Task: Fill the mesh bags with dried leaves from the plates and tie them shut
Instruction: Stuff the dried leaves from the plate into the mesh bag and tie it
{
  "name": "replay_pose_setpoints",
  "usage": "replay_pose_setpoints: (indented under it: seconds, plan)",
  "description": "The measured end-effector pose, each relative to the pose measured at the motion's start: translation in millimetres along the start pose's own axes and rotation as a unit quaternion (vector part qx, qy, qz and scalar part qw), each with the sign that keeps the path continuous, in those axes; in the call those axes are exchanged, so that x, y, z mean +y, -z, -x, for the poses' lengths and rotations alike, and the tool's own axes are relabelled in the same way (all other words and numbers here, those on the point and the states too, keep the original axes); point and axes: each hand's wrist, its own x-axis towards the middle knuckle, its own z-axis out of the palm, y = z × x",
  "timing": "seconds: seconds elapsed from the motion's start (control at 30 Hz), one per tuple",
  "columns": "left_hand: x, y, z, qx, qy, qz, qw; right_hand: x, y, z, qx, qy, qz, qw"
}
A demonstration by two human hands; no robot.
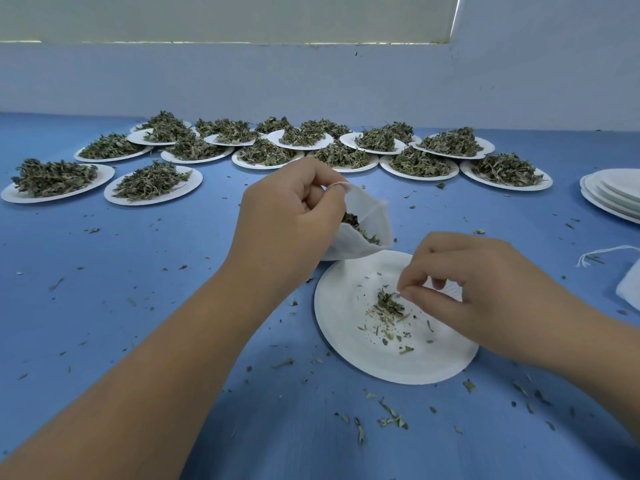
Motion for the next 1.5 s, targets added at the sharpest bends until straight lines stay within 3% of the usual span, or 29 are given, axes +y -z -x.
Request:
replay_pose_setpoints:
  seconds: [0.13,0.23,0.4,0.83,1.03,1.33,1.5]
  plan:
    - [-0.6,-0.3,-0.1,-0.001,-0.002,-0.005,1.0,4.1,-3.0,1.2,-0.007,0.037,-0.005,0.999]
    - [-0.5,0.1,0.4,-0.004,-0.006,-0.005,1.0,11.3,-1.7,3.8,-0.086,0.044,-0.021,0.995]
    - [-0.2,-0.3,0.4,-0.007,-0.012,-0.002,1.0,18.6,-5.9,5.9,-0.175,0.084,0.043,0.98]
    - [1.0,-1.8,1.2,-0.007,-0.024,-0.004,1.0,9.4,-19.1,-0.9,-0.114,0.072,-0.004,0.991]
    - [0.8,-1.3,1.0,-0.006,-0.027,-0.005,1.0,7.0,-19.3,0.0,-0.137,0.089,0.061,0.985]
    - [0.5,-1.1,1.4,-0.009,-0.028,-0.001,1.0,-11.6,-21.3,-0.5,-0.125,0.079,0.024,0.989]
    - [0.5,-2.4,1.8,-0.01,-0.026,-0.004,1.0,-20.6,-18.1,0.9,-0.134,0.082,0.056,0.986]
